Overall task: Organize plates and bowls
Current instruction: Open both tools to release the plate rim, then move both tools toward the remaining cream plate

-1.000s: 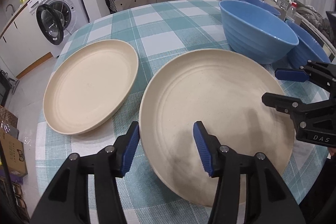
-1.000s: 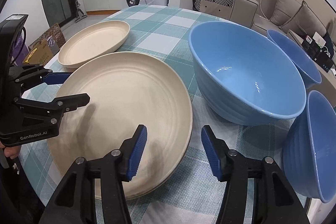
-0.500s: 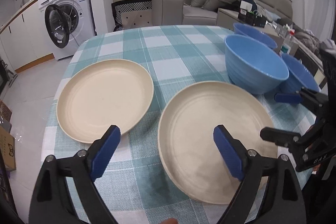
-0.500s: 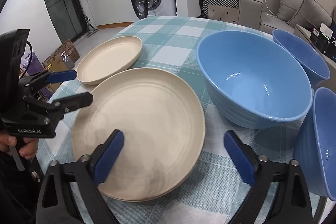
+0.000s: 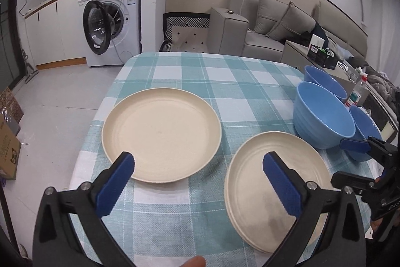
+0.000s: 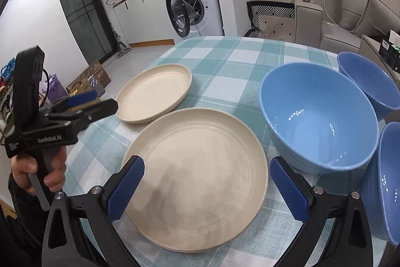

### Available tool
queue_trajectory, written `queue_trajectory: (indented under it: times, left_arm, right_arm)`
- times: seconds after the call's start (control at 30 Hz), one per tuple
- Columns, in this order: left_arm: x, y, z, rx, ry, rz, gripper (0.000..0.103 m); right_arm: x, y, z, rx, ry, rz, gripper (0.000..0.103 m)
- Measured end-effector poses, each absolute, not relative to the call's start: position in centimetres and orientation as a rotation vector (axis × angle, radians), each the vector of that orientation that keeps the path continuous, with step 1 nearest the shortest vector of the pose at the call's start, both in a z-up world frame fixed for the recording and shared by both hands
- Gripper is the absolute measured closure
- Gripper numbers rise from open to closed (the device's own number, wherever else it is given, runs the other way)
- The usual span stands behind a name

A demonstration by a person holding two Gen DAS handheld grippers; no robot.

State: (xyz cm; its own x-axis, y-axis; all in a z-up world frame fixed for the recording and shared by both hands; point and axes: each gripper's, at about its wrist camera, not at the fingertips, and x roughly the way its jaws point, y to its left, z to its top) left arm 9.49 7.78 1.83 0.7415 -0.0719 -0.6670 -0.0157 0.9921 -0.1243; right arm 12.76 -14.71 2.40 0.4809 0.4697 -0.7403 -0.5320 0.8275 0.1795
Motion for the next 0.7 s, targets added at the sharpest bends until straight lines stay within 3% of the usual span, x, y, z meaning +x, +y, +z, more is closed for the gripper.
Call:
queue_trajectory:
  times: [0.7]
  left_arm:
    - [10.9,13.4,1.0,-0.235,0.758,0.072,0.0]
  right_arm:
    - [16.4,-7.0,4.1,-0.098,0.903,0.62,0.001]
